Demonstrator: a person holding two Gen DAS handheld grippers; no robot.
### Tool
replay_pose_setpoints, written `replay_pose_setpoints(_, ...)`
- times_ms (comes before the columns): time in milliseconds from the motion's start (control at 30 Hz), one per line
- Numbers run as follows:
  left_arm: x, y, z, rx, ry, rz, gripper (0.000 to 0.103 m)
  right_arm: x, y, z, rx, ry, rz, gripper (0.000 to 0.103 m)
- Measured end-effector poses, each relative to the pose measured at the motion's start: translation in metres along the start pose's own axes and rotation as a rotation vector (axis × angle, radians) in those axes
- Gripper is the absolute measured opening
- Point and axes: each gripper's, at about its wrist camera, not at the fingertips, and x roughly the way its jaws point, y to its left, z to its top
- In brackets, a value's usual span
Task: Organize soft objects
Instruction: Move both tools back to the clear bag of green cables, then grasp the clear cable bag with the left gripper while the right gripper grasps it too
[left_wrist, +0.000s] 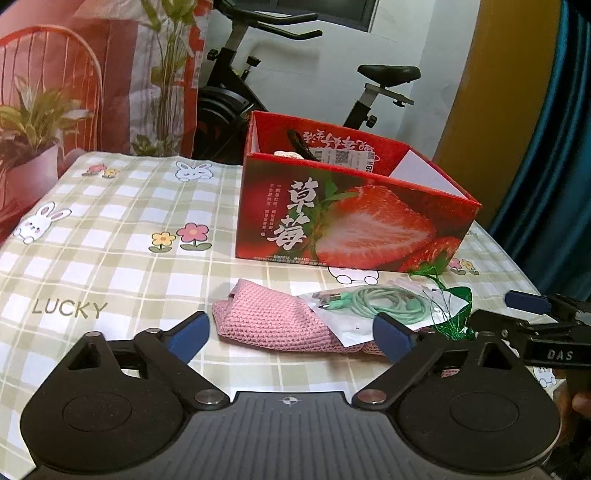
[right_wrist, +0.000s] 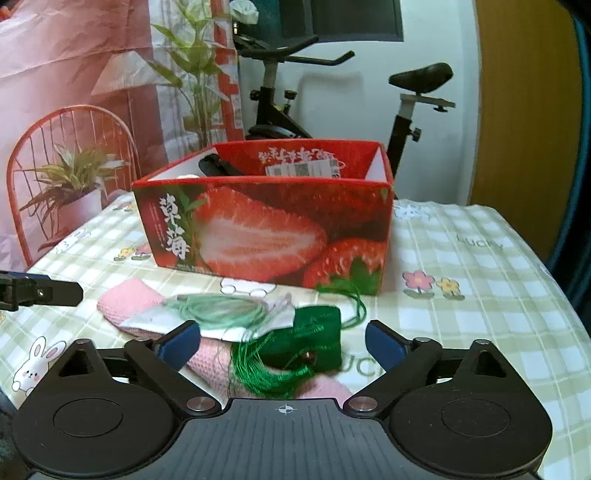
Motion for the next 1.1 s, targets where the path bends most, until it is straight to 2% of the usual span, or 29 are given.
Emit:
replay_pose_setpoints(233, 0.015, 0.003, 0.000, -0.011, 0.034, -0.024, 0.081, 0.028, 0.014, 0.016, -0.058, 0.011, 0.065, 0.073)
replay_pose_setpoints(367, 0.025, 0.007, 0.003, -0.029, 0.067, -0.061, 0.059, 0.049, 0.021, 0.022, -0.090, 0.018, 0.069, 0.067)
replay_pose_setpoints(433, 0.029, 0.006, 0.003, -0.036, 0.078, -0.079, 0.050, 0.058, 0.024, 0.021, -0.104, 0.038, 0.071, 0.061)
replay_pose_setpoints(500, 0.032, 0.005, 0.004, -0.041, 0.090, -0.100, 0.045, 0.066, 0.030, 0.015, -0.134, 0.076, 0.077, 0.057)
replay_pose_setpoints(567, 0.036, 0.004, 0.004, -0.046, 0.100, -0.122, 0.039, 0.065, 0.035, 0.006, -0.163, 0.072, 0.080, 0.057)
replay_pose_setpoints(833, 0.058, -0.007, 0.003, -0.067, 0.170, -0.214, 0.038, 0.056, 0.048, -0.014, -0.222, 0.075, 0.111, 0.055)
replay_pose_setpoints(1100, 0.082, -0.007, -0.004, -0.093, 0.203, -0.215, 0.038, 0.052, 0.044, -0.014, -0.212, 0.073, 0.125, 0.054)
